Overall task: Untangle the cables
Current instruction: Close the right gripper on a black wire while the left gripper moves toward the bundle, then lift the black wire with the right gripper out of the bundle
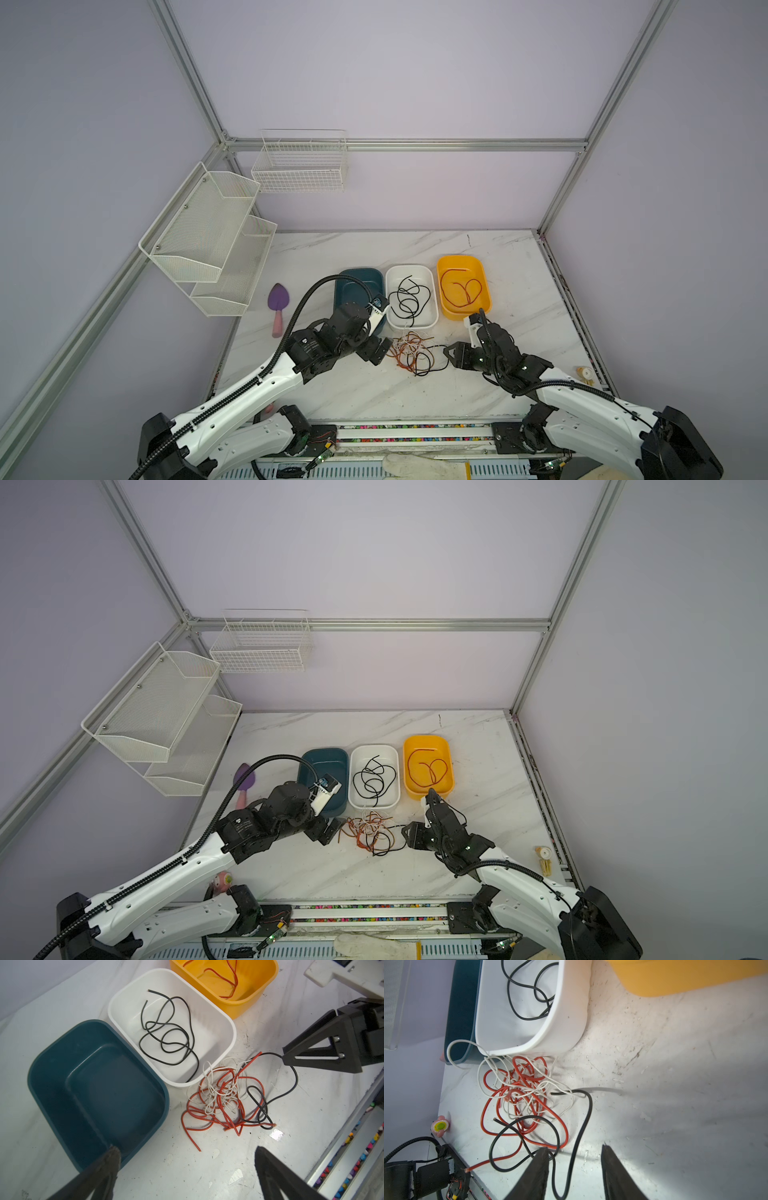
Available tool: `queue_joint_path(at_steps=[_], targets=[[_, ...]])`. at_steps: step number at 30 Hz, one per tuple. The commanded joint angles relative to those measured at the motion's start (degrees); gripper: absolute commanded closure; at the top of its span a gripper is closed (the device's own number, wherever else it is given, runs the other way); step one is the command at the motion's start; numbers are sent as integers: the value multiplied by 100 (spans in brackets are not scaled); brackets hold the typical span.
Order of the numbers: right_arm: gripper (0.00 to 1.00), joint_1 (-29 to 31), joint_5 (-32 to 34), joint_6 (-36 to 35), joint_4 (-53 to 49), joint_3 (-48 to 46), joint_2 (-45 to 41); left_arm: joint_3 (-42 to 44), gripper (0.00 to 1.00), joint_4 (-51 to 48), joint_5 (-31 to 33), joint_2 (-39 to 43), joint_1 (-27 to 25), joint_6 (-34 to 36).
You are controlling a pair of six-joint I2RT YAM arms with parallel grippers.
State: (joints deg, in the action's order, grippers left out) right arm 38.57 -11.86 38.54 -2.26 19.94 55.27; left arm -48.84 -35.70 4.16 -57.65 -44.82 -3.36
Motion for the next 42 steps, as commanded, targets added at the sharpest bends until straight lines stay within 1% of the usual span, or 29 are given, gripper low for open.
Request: queue_joint_path(at_steps=[1, 9, 15, 19, 28, 38, 42], targets=[[60, 20, -45, 58, 196, -58, 41, -29, 0, 11, -573, -41, -38, 93], [67, 28, -54, 43, 310, -91, 211, -64, 0, -66, -931, -331, -66, 96], [75, 37, -36, 11, 336, -69, 270, -125, 0, -147, -1022, -527, -107, 89], [79, 41, 27, -6, 354, -76, 289, -126, 0, -162, -984, -562, -127, 89], [91, 37, 76, -25, 337, -37, 309, -139, 0, -191, -939, -616, -152, 81], [100, 37, 415, -57, -167, 155, -44, -141, 0, -209, -909, -625, -185, 81], [100, 37, 565, -16, -385, 287, -65, -143, 0, -218, -891, -633, -192, 82]])
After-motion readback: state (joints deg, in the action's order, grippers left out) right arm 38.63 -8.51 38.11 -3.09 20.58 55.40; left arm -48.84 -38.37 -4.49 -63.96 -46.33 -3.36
